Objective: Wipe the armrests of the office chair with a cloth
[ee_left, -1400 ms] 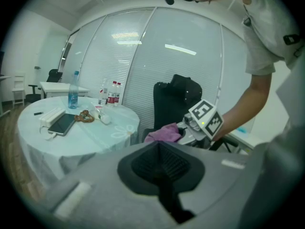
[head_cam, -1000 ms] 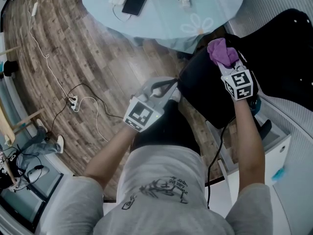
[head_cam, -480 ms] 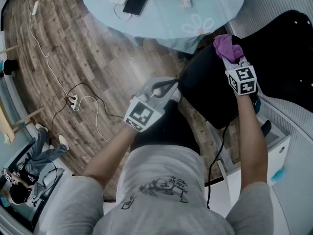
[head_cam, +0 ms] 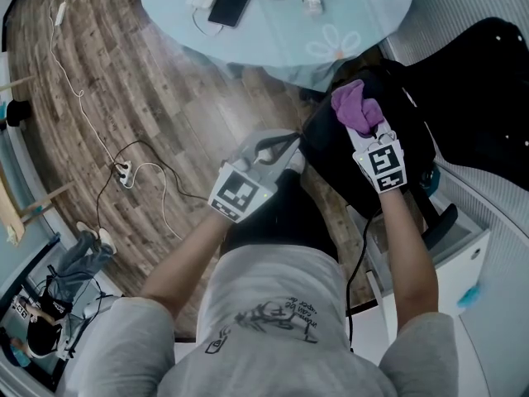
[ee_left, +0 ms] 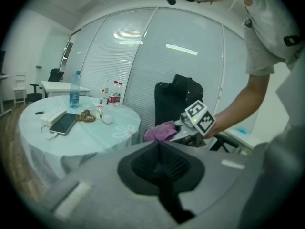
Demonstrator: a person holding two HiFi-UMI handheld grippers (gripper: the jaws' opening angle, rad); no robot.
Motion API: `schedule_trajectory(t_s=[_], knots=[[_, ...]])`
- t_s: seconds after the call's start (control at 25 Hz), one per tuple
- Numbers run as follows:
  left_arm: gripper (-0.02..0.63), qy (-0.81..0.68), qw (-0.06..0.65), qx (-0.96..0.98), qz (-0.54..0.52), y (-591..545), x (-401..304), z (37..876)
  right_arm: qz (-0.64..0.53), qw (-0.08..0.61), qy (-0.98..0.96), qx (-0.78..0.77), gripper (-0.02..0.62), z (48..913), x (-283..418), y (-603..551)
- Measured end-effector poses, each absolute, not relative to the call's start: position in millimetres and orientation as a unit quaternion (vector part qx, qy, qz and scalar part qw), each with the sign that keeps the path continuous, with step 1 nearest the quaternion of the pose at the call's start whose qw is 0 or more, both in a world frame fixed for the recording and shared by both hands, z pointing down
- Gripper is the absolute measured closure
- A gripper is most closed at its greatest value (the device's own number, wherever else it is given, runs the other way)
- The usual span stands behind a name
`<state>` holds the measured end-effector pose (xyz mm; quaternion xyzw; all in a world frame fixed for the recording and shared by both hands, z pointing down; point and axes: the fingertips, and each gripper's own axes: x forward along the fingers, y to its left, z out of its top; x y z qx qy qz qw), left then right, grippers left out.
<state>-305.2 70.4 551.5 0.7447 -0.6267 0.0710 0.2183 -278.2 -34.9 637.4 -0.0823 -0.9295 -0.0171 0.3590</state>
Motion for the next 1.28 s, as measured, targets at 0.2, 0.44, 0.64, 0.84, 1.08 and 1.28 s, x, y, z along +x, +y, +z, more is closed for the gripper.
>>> schedule_trajectory(t_s=[0.2,0.44,0.64,0.84,1.08,1.28], knots=[[0.604,-0.628,0.217,0.744,0.070,69,-305,550,-0.017,0.355,-0.926,-0.125,0.558,634,-266,30],[0.604,-0.630,0.215,0.743,0.069,70,-303,547,-0.007,0.349,-0.927,-0.134,0.558,631,-258,63],[0.604,-0.635,0.211,0.740,0.066,71,-303,539,0.002,0.356,-0.925,-0.135,0.557,627,-259,59],[0.604,-0.647,0.208,0.732,0.049,74,-310,511,0.025,0.321,-0.940,-0.110,0.557,582,-271,50],[0.604,-0.679,0.187,0.709,-0.033,82,-325,421,0.046,0.259,-0.961,-0.083,0.557,484,-289,49],[0.604,-0.701,0.102,0.705,0.004,92,-324,338,0.032,0.207,-0.975,-0.077,0.557,397,-295,59]])
